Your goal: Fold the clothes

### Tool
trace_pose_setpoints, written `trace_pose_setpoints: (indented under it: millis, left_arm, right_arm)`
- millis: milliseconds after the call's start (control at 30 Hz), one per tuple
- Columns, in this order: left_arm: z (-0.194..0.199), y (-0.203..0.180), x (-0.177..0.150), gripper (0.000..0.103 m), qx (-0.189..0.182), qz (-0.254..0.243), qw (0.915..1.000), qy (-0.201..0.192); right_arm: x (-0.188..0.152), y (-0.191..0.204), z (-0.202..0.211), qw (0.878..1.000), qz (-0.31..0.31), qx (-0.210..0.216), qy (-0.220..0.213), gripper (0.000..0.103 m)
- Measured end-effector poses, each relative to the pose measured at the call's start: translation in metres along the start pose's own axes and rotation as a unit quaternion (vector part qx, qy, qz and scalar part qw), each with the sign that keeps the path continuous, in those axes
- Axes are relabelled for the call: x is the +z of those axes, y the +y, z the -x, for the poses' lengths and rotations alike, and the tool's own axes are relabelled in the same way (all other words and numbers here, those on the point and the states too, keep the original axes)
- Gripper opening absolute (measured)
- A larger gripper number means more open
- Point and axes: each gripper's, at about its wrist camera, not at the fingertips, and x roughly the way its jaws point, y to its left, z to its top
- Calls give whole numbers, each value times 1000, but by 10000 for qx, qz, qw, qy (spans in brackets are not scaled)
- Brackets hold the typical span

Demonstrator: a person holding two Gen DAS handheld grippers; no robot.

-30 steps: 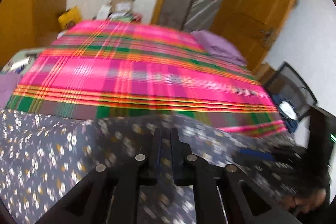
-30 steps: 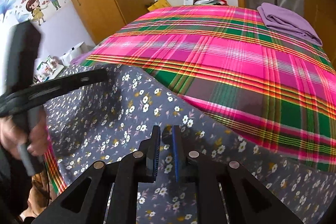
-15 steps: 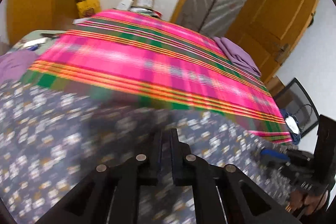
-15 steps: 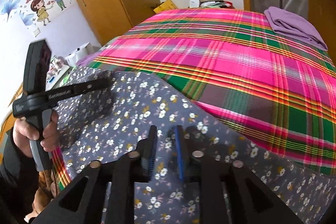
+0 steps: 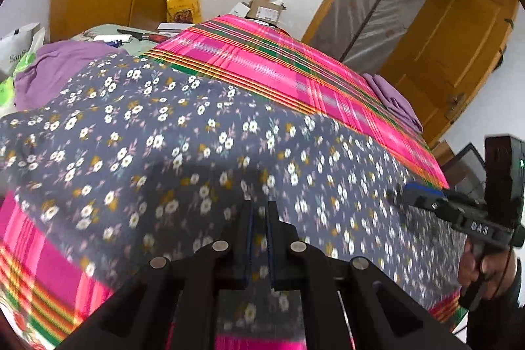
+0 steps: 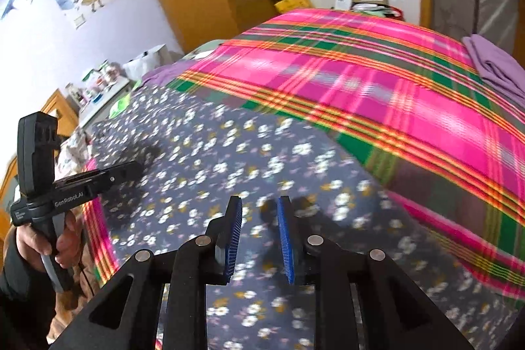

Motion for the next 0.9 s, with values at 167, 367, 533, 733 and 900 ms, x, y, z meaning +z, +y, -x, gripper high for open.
trace_pose_setpoints:
  millis: [167, 367, 533, 733, 900]
  left_arm:
    - [13, 6, -2, 9, 30, 116, 9999, 10]
    - [38, 28, -12, 13, 230, 448, 9985, -192]
    - [44, 36, -21, 14, 269, 684, 9970, -231]
    - [47, 41, -30, 22, 80, 1077, 9937, -289]
    - [47, 50, -31, 26, -98, 1452, 9888, -334]
  right_arm:
    - [-13, 21, 3, 9980, 440, 453, 80, 23]
    - [-39, 70, 13, 9809, 1600, 1095, 179, 23]
    - [-49, 103, 7, 9666, 2265, 1172, 241, 23]
    - [-50, 99, -5, 9721, 2158, 844, 368, 23]
    - [-52, 97, 2, 9749, 2090, 736, 194, 16]
